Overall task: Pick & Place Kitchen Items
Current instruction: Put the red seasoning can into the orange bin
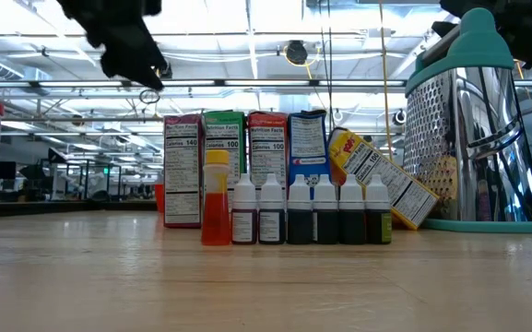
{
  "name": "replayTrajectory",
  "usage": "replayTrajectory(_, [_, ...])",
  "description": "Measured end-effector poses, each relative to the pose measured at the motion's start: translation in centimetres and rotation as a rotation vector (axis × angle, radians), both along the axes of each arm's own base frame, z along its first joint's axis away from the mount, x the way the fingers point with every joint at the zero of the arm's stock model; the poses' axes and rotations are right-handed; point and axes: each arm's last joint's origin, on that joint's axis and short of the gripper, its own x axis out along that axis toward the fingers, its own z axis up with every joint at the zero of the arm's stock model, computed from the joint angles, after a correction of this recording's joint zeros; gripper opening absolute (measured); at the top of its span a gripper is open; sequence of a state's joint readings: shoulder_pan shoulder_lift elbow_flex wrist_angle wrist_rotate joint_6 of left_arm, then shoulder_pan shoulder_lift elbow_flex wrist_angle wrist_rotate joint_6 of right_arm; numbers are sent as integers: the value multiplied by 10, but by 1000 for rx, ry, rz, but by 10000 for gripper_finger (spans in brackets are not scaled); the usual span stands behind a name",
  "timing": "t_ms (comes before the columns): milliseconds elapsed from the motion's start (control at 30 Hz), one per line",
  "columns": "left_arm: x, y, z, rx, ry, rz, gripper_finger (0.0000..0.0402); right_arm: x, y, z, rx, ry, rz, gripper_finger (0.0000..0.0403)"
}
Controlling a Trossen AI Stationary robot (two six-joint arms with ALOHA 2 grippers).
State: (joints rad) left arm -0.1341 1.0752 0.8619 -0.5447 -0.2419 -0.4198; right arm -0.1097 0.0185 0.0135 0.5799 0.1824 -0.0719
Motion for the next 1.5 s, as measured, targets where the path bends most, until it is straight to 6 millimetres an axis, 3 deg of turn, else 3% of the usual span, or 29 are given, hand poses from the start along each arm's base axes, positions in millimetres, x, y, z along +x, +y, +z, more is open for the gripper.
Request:
replayTrajectory(233, [-3, -63, -13, -17, 4, -62, 273, 0, 0, 0, 6, -1, 3, 254])
replayTrajectory(533, [-7, -116, -31, -122, -2, -78, 273, 0, 0, 0, 6, -1, 4, 254])
replayTrajectory(767, [5, -141, -35, -96, 54, -87, 273, 1, 0, -1, 7, 9, 4, 254])
replayTrajectory(1100, [24, -174, -28, 33, 367, -115, 273, 2, 0, -3, 37, 30, 19, 254])
replayTrajectory(1500, [22, -199, -39, -94, 481, -142, 273, 1, 0, -2, 29, 21, 7, 254])
